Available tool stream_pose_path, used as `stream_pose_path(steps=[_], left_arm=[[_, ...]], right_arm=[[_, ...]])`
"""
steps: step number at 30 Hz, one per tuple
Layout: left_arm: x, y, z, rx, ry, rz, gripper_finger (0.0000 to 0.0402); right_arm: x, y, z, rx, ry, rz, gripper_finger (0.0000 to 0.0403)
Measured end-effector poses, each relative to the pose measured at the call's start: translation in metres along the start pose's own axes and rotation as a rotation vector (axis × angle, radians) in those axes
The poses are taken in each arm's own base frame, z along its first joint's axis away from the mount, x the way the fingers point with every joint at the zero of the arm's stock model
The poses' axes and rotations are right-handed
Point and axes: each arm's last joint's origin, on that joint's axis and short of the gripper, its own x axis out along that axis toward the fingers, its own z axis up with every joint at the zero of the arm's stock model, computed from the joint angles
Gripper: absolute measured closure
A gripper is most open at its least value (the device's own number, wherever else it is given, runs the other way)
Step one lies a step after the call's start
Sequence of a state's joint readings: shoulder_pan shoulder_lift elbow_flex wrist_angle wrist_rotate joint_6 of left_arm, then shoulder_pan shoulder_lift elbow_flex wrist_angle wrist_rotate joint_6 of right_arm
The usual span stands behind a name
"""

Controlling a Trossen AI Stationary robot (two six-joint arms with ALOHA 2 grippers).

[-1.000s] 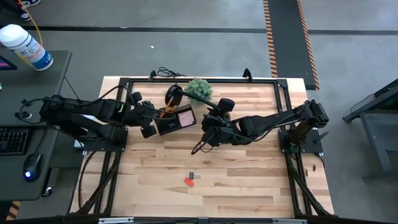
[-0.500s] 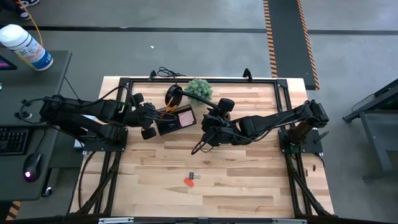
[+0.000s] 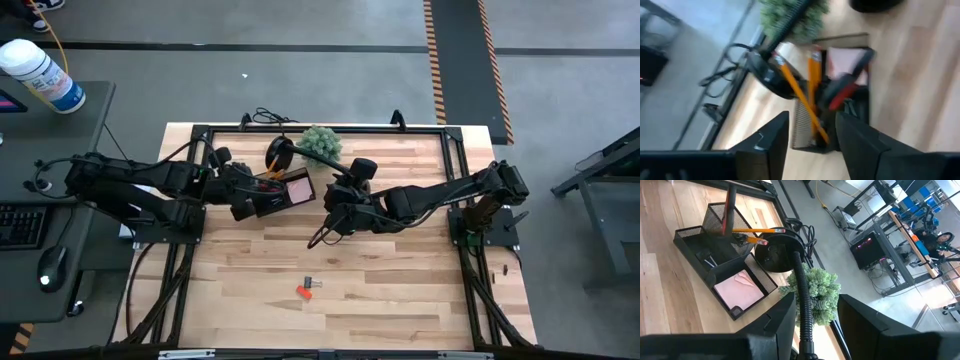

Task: Pick and place office supplies into organizer
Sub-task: Put the black binder clip into the black desk organizer

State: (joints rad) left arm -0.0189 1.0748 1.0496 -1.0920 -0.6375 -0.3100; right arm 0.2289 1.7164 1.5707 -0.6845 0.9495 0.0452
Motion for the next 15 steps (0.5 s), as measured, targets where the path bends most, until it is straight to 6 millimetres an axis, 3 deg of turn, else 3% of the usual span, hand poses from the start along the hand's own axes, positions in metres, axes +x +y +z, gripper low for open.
stream_pose_path(steps=[6,15], left_arm=[[-0.0004,0.0025,0.0011,-0.016,-0.032,0.080,0.0240],[-0.0005,0.0032,0.0016,-0.016,-0.043,0.108,0.0265]], right_arm=[[0.0000,0.0001,-0.0001,-0.001,0.001,0.003,0.0265],[0.0000,-0.0001,-0.0006,-0.006,0.004,-0.002,0.0265]])
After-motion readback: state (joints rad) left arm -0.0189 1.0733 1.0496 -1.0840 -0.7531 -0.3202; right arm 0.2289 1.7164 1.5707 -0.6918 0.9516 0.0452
